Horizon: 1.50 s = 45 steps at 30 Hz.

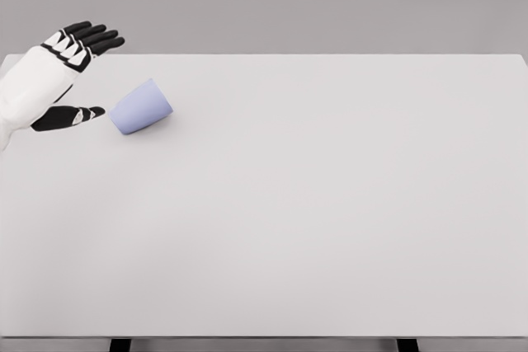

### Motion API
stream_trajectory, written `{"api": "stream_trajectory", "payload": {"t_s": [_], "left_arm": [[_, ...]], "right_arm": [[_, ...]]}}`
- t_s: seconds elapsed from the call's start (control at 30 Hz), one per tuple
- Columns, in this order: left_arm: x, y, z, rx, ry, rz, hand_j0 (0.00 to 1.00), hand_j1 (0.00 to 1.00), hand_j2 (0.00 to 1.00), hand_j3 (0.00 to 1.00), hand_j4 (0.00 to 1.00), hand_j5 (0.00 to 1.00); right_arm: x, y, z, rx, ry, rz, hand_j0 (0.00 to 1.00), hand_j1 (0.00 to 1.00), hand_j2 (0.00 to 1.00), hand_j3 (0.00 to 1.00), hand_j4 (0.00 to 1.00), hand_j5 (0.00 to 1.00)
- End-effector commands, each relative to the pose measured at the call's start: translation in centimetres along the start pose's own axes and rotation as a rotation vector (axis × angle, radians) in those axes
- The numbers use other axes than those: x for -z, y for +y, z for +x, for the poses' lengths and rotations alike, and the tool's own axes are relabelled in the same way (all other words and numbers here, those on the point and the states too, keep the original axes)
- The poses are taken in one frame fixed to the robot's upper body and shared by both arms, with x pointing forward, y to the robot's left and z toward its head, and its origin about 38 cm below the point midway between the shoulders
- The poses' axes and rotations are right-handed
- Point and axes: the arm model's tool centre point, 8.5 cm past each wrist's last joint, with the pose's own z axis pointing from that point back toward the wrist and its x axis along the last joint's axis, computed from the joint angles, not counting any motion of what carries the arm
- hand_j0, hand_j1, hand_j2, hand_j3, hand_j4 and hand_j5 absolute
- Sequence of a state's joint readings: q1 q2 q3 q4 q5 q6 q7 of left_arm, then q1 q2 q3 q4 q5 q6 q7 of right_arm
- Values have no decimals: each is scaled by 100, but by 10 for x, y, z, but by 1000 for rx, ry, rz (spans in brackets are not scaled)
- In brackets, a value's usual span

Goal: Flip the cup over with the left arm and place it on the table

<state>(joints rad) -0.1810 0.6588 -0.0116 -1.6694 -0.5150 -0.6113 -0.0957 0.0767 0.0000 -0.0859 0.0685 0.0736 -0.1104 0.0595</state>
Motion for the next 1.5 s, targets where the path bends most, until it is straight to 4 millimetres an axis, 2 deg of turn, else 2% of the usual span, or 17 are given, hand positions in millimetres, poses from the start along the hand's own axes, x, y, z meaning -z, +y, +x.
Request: {"api": "stream_trajectory", "payload": {"t_s": [0.0,0.2,0.27,0.37,0.47,0.63,0.8,0.93,1.07,1.2,1.47], "left_arm": [[0,-2,-1,3,4,-8,100,100,100,100,100,100],[-2,1,-6,13,4,-38,100,100,100,100,100,100],[5,-4,-1,4,-24,-56,100,100,100,100,100,100],[-5,2,-7,56,-36,-149,100,100,100,100,100,100],[-3,-1,-6,65,-56,-184,100,100,100,100,100,100],[-1,13,-7,125,-75,-220,100,100,100,100,100,100],[3,13,-6,113,-86,-216,100,100,100,100,100,100],[8,4,0,-12,-111,-195,100,100,100,100,100,100],[6,-15,9,-198,-140,-271,100,100,100,100,100,100],[8,-12,11,-288,-162,-302,100,100,100,100,100,100],[16,-20,-4,-412,21,-347,100,100,100,100,100,100]], "right_arm": [[0,0,0,0,0,0,100,100,100,100,100,100],[0,0,0,0,-1,0,100,100,100,100,100,100],[0,0,0,0,0,0,100,100,100,100,100,100],[0,0,0,0,0,0,100,100,100,100,100,100],[0,0,0,0,0,0,100,100,100,100,100,100],[0,0,0,0,0,0,100,100,100,100,100,100],[0,0,0,0,0,0,100,100,100,100,100,100],[0,0,0,0,0,0,100,100,100,100,100,100],[0,0,0,0,0,0,100,100,100,100,100,100],[0,0,0,0,0,0,100,100,100,100,100,100],[0,0,0,0,0,0,100,100,100,100,100,100]]}}
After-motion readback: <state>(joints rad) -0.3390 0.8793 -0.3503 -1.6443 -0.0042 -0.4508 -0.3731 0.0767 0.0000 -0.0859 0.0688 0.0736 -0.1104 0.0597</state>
